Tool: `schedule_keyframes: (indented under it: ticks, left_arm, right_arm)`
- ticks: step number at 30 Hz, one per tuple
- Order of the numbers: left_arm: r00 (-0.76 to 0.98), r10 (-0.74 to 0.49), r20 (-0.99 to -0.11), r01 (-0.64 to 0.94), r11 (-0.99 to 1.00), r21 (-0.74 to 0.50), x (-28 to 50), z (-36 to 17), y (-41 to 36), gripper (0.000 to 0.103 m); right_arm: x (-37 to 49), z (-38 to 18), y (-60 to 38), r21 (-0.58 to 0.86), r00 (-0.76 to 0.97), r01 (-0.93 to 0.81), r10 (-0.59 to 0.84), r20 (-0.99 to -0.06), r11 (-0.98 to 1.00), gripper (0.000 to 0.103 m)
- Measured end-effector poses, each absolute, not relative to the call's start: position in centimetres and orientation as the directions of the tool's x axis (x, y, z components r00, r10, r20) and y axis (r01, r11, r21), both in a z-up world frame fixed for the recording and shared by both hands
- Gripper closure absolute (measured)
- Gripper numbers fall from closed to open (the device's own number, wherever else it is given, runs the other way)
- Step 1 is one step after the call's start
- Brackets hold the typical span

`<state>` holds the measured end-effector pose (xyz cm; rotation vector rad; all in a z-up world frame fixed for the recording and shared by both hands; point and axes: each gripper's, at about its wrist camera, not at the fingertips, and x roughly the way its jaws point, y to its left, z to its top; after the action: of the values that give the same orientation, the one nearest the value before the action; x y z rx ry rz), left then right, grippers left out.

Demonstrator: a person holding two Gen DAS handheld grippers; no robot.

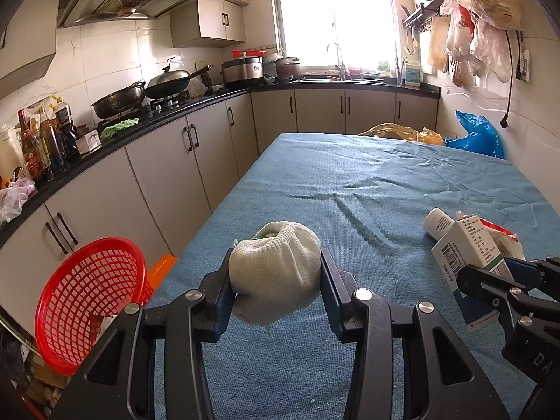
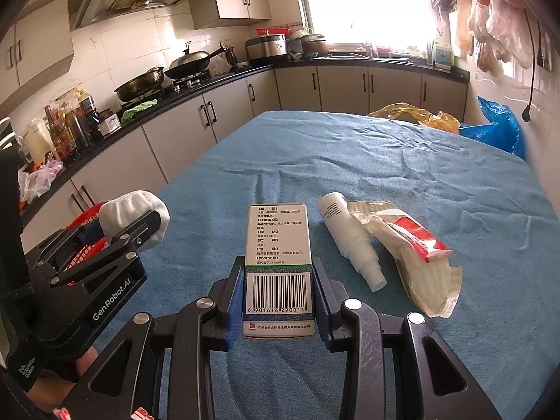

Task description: Collect trash

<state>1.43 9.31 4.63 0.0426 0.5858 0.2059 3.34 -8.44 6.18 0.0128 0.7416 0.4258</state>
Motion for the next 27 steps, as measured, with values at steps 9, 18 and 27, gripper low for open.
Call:
schedule_keyframes:
  ticks: [9,18,27]
  left_arm:
    - [0.815,0.205,-0.542,-0.184,0.978,0.095,1.4,4.8,9.4,0.06]
    - [0.824,0.182,-0.537,-0.171,0.983,0.07,-1.7,7.0,10.1,0.06]
    - [0.808,0.171,-0.564,-0.21,0.978,-0.004,-4.7,9.2,15.1,0.06]
  right_arm:
    - [3.2,6.8,-8.8,0.151,0.691,-0.349,0.363,-0.626,0.925,0.065]
    - [2.7,7.9,-9.5,0.233,0.666,-0.333,0.403,-0.627,0.914,0.065]
    - [0.7,8.8,-5.3,0.308,0.572,-0.425,0.516,-0.638,0.851,0.065]
